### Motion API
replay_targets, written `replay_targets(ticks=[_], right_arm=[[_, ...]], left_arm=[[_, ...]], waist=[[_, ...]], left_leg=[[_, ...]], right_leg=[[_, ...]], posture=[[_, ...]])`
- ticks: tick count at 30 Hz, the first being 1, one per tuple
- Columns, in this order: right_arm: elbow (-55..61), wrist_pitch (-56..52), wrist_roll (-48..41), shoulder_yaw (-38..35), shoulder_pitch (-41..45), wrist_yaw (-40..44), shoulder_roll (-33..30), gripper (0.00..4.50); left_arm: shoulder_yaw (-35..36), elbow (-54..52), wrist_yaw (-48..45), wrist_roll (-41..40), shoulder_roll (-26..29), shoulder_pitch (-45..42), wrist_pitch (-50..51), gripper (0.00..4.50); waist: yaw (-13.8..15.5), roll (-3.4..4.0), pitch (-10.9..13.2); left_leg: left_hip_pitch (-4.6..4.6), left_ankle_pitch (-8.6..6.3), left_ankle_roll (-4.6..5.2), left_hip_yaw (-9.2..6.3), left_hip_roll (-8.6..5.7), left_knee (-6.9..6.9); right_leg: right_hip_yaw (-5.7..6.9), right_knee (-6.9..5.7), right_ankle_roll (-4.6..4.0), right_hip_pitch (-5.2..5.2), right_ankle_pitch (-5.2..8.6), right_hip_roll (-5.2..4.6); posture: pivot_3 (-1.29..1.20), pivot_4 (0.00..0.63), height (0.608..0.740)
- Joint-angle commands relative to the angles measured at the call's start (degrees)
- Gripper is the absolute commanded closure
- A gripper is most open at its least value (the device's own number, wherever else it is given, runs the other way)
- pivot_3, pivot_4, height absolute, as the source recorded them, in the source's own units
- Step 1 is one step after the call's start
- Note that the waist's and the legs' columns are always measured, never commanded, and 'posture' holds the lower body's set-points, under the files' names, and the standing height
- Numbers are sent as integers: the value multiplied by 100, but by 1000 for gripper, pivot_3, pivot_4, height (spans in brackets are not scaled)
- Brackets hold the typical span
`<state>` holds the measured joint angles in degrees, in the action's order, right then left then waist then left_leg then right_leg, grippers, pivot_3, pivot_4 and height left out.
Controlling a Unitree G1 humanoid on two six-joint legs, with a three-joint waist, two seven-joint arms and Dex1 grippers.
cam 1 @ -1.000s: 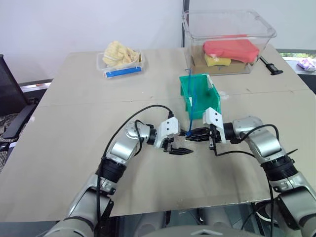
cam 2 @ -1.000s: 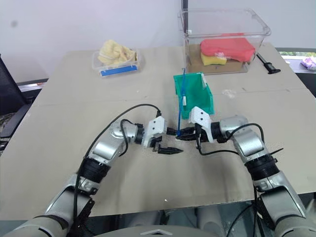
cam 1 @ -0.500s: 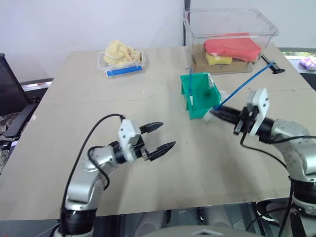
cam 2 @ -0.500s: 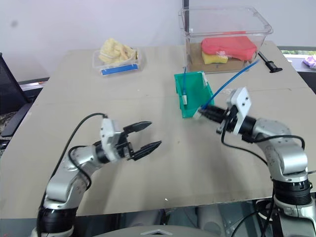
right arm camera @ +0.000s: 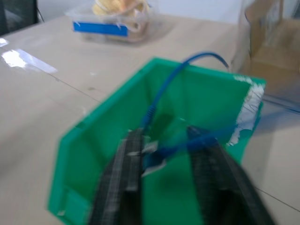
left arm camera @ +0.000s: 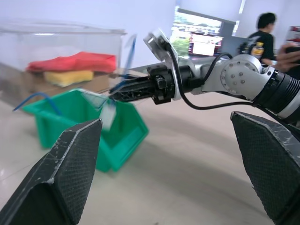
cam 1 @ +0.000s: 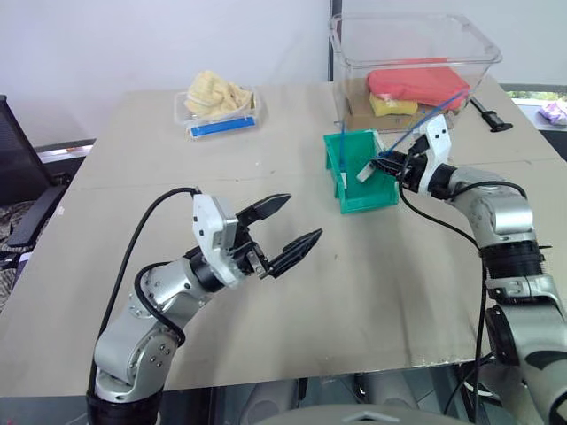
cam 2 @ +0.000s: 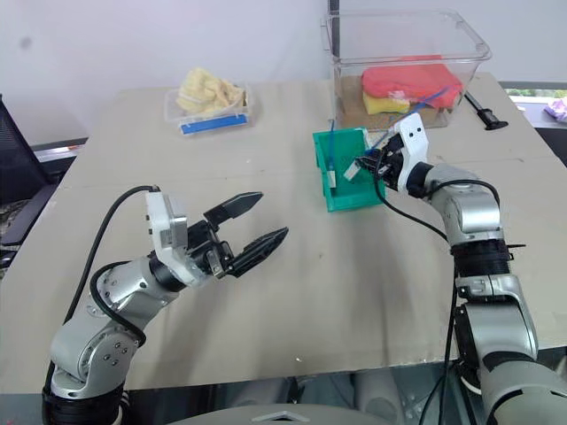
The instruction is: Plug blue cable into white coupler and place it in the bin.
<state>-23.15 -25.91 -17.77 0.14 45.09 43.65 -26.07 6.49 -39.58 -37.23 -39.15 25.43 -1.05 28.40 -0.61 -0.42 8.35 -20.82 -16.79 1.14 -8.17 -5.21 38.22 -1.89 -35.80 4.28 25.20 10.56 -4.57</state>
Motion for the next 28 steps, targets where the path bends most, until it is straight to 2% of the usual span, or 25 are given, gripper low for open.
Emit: replay_targets(ticks=[1, 2, 4, 10, 15, 17, 19, 24, 28], right_arm=[[219, 274, -10, -207, 59, 186, -210, 1462], [397, 216, -51, -249, -43, 229, -290, 1101], [953, 30, -253, -387, -383, 408, -520, 64], [2818, -430, -890, -1106, -1914, 709, -1302, 64], [4057, -226, -1091, -1929, -3323, 445, -1414, 64], [4394, -268, -1213, -2233, -3976, 622, -1548, 64], [4765, 124, -1087, -2636, -4963, 810, -1517, 64], [5071, 897, -841, -3098, -6413, 875, -1254, 64], [5075, 1185, -820, -3162, -6892, 860, -1154, 64]], left_arm=[[67, -136, 82, -170, 31, 16, -44, 0], [74, -125, 78, -182, 42, 45, -62, 0], [97, -67, 30, -187, 66, 135, -119, 0], [149, 219, -159, 7, 247, 420, -288, 0], [196, 581, -446, 251, 506, 785, -497, 0], [289, 735, -639, 324, 649, 984, -602, 0], [516, 998, -991, 371, 897, 1278, -746, 0], [915, 1733, -1623, 468, 1400, 1597, -951, 0], [993, 2164, -1941, 665, 1607, 1696, -1186, 0]], waist=[[-3, 2, 2], [-5, 2, 2], [12, 1, 2], [54, 5, 5], [35, 7, 8], [57, 8, 9], [87, 6, 10], [139, 9, 14], [124, 8, 19]], left_leg=[[-1, 0, 0, 0, 0, 0], [-2, 0, 0, 1, 0, 0], [-3, -1, 1, -3, 0, -3], [-3, -2, 3, -4, 0, -5], [7, -12, 20, 7, 8, -4], [11, -13, 22, 10, 10, -3], [13, -16, 27, 8, 12, -2], [18, -19, 31, 14, 17, 0], [42, -20, 32, 13, 21, -1]], right_leg=[[0, 1, 0, 0, 0, 0], [-1, 2, 0, 1, 0, 0], [1, 5, 0, 1, 0, -1], [5, 8, 0, -1, 0, -2], [-4, 6, 2, -6, 2, 5], [-5, 5, 3, -10, 2, 5], [-2, 7, 3, -15, 3, 6], [-1, 11, 6, -20, 6, 8], [1, 11, 8, -46, 34, 9]], posture=[[0, 150, 740], [0, 150, 740], [0, 150, 740], [0, 150, 740], [0, 150, 740], [0, 150, 740], [0, 150, 740], [0, 150, 740], [0, 150, 740]])
